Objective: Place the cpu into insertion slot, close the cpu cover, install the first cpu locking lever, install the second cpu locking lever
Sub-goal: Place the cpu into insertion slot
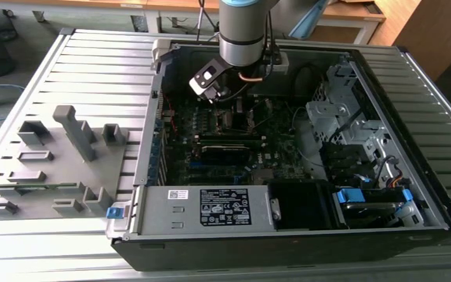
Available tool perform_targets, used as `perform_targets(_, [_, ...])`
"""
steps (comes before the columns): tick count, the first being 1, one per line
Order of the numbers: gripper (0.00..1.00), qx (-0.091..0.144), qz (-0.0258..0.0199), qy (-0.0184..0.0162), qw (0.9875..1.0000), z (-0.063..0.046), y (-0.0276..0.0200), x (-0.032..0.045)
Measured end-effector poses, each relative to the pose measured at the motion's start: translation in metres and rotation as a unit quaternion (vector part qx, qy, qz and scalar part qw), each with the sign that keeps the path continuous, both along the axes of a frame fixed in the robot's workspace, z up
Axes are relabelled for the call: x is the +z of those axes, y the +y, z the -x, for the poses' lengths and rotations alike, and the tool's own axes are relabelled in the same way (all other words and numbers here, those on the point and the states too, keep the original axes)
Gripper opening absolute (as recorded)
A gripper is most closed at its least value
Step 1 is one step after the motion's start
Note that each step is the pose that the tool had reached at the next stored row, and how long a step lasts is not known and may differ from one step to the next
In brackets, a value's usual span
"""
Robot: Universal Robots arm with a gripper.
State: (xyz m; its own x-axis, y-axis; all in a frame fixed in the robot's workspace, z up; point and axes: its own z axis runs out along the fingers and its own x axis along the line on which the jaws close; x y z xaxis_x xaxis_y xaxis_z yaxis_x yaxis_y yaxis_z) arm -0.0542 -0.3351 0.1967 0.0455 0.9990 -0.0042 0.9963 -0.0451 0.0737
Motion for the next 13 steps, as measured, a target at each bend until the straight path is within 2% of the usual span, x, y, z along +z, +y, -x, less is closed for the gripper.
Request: perform_targets(13, [0.54,0.0,0.0,0.0,1.0,0.0,0.0,-0.0027])
